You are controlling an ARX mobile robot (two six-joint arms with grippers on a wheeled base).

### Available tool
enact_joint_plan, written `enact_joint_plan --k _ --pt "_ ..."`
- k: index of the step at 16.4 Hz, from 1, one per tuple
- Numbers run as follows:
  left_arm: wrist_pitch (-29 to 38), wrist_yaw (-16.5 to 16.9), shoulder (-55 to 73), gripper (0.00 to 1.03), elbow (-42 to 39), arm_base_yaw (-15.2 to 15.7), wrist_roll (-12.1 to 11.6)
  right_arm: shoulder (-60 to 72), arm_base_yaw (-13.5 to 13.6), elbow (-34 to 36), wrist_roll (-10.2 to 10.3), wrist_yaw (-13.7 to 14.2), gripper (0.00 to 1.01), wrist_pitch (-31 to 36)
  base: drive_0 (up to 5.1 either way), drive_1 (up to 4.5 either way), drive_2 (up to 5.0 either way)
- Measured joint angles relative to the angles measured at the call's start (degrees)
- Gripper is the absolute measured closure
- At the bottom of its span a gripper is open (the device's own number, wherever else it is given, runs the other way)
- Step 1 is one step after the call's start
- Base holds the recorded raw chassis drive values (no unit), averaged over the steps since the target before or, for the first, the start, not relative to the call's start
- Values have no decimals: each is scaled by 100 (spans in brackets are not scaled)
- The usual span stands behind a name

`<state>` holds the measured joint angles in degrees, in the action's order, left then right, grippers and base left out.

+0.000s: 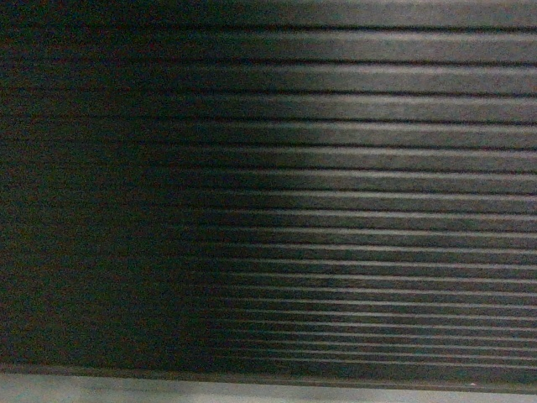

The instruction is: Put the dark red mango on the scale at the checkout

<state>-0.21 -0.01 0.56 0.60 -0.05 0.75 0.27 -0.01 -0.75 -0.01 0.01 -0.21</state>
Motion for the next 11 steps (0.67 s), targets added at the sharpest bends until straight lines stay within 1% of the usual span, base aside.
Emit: enact_joint_plan --k 11 --pt "-15 0 0 5 0 0 -13 0 0 0 -2 0 3 -9 0 0 0"
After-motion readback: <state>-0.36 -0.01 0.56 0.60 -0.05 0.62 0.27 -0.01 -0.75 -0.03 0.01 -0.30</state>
